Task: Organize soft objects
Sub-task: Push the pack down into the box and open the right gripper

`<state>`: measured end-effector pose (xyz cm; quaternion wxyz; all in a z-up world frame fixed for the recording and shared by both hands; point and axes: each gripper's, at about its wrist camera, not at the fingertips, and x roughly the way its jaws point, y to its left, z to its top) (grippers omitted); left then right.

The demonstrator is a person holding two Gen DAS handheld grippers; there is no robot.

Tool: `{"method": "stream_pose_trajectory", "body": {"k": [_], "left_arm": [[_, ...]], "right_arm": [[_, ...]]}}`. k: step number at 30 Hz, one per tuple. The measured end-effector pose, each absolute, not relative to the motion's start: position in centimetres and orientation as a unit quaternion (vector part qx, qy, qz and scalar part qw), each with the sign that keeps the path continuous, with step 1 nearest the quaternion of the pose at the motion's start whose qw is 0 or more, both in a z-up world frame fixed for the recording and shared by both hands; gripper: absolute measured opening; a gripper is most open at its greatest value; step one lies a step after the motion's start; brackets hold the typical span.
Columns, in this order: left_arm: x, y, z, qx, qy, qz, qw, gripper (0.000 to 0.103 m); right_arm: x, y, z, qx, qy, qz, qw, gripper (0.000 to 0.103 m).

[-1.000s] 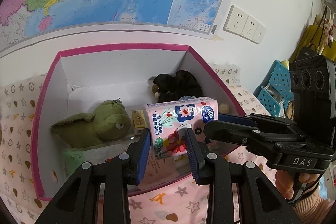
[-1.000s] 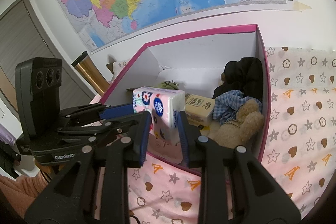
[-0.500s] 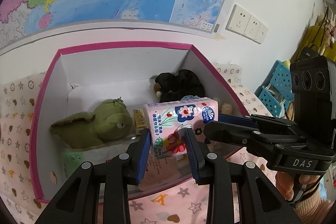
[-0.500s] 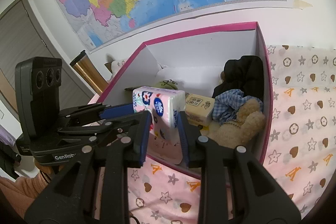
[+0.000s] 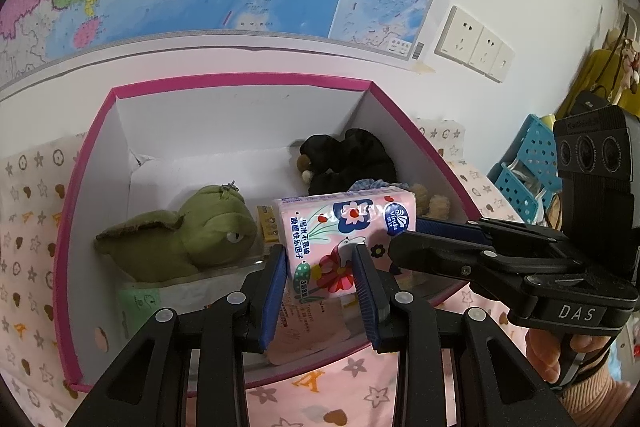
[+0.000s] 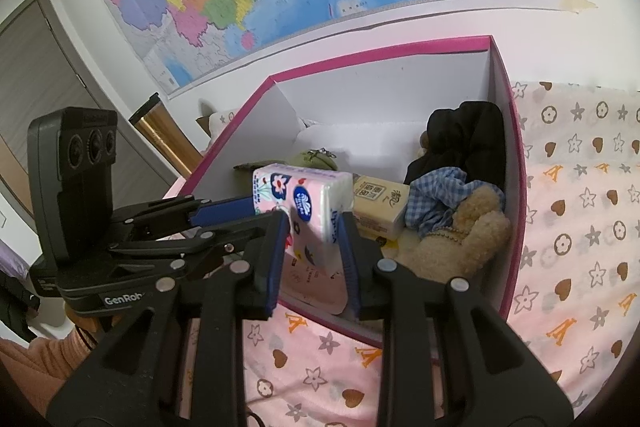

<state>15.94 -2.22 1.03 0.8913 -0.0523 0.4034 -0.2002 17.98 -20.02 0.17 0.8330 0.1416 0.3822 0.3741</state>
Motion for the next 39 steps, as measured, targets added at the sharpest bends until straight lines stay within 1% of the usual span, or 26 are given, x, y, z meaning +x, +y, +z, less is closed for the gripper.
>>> {"method": "stream_pose_trajectory", "body": {"k": [28,35,36,38,39], "left_arm": [[16.8,-2.2,0.1,-0.052,0.419,-0.193,0.886,0.033],[17.2,-2.1,-0.4,-0.048,0.427,-0.183,0.884,0.033],[17.2,-2.1,-0.6,-0.048,0.429,-0.179,0.884,0.034],[17.2,-1.9,-0.8,-0.048,0.43,-0.17,0.885,0.041],[17.1,-1.8,-0.8,-0.047,0.429,-0.167,0.886,0.048]], "right_arm": [[18.9,-19.2,-0.3,0.133,0.404,0.362,0.829,0.031],[19.1,-18.5,-0.6,0.125,0.411,0.359,0.829,0.034],[19.1,-18.4,-0.6,0.125,0.412,0.359,0.828,0.034],[18.9,-18.4,-0.6,0.123,0.41,0.355,0.831,0.036],[18.7,-18.4,-0.5,0.121,0.408,0.354,0.833,0.037]]}}
